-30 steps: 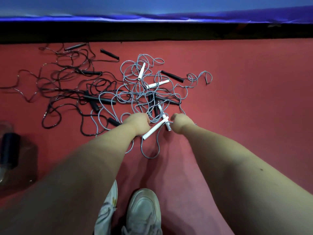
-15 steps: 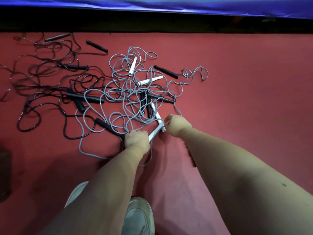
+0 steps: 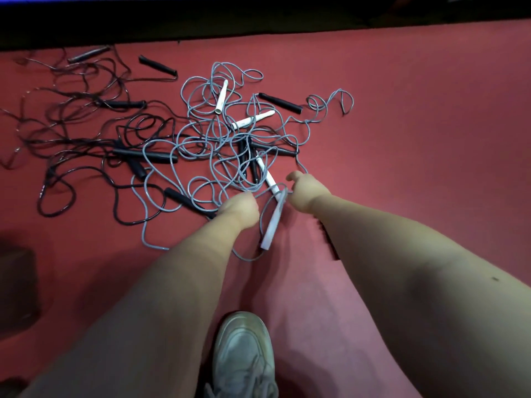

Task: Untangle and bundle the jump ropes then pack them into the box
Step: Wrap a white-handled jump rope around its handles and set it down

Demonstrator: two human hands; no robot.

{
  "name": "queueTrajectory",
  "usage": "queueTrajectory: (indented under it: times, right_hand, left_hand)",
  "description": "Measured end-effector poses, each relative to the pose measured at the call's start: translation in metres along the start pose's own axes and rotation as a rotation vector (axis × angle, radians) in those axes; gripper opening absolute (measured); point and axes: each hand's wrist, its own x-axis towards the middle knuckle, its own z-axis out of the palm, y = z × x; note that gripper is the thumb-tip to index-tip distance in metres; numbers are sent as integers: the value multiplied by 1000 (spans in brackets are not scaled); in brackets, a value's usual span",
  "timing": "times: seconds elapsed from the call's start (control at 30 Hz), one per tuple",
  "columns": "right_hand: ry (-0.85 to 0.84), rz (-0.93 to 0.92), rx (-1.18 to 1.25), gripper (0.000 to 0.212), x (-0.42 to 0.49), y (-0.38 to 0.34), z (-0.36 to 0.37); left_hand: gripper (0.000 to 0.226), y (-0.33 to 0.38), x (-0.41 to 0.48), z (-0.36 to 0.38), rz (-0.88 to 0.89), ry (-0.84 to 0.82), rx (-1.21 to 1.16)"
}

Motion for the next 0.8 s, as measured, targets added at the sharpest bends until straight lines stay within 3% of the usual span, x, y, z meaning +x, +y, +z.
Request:
queueTrajectory:
  times: [0.33, 0.47, 0.63, 0.7, 0.8]
  right_hand:
    - [-156, 144, -99, 49, 1, 6, 48]
    - [-102, 178, -66, 45, 7, 4, 74]
    - [-51, 193, 343, 39, 8, -8, 60]
    - [-47, 109, 594, 38, 4, -20, 36]
    - [-108, -69, 757, 40, -11, -46, -20]
  left_hand:
    - [32, -20, 1, 2, -31, 20, -44]
    - [30, -29, 6, 0, 5, 28, -61]
    - [34, -37, 6, -4, 27, 53, -239]
    - [52, -39, 3, -10, 31, 76, -319]
    - [87, -33, -9, -31, 38, 174, -488]
